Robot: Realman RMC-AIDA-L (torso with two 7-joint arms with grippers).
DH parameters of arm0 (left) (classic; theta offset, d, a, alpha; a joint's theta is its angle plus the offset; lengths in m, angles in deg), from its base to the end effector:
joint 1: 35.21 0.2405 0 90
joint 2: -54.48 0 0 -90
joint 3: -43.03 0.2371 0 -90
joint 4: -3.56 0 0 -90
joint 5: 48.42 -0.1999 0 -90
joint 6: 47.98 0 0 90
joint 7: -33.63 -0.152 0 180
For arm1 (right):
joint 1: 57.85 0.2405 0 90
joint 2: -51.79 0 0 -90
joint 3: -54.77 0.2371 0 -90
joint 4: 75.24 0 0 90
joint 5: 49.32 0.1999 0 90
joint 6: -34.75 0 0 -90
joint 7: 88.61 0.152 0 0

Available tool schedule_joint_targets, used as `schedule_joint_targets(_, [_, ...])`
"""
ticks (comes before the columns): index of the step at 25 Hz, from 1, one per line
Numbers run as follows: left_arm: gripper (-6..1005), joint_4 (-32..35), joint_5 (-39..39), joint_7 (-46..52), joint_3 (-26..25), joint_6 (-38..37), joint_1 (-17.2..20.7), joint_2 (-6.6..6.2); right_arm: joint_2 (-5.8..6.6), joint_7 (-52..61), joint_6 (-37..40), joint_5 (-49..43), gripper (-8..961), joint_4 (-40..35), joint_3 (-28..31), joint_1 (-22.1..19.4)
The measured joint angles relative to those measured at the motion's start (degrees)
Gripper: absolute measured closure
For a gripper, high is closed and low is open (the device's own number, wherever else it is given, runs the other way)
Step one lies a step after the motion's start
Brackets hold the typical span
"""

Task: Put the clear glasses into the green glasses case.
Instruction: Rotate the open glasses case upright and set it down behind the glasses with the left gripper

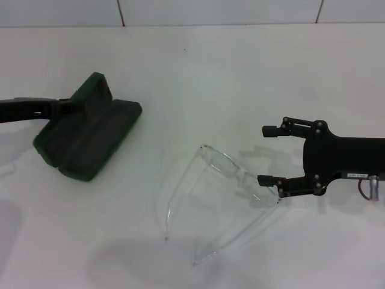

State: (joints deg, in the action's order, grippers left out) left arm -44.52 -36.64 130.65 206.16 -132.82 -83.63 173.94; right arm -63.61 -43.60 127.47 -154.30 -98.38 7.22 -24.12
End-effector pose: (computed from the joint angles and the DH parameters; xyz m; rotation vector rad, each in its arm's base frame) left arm -0.2957 0.3517 0.0572 -2.2476 -1.2654 -0.3729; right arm 0.2226 0.3028 -0.0174 -2.7959 -0.0969 0.7999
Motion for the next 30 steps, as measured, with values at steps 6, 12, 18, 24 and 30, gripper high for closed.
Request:
schedule_joint_targets(6, [660,-0.07,0.05,-1.57,0.0,0.49,0.08,-0.1,-0.05,-0.18,0.0,0.05,98,0.05,0.0,0.02])
schedule_joint_targets(12, [770,-0.1,2.28,-5.25,-0.01,0.47,-0.05,-0.13,-0.09,-0.19,0.0,0.15,97,0.05,0.07,-0.02])
schedule_joint_targets(18, [781,0.87,7.67,-12.87,-0.01,-0.71,-0.54,-0.65,-0.33,-0.7,0.34,1.06,97,0.18,0.53,-1.1])
schedule_joint_targets(24, [773,11.0,10.29,-26.83,-0.01,-0.54,-3.71,-4.03,-0.47,-1.7,0.88,1.13,97,0.49,0.34,-2.13])
schedule_joint_targets(30, [765,15.9,0.07,-32.47,0.0,3.67,-11.85,-4.57,-0.56,-5.43,1.39,1.58,97,2.74,0.3,-2.57])
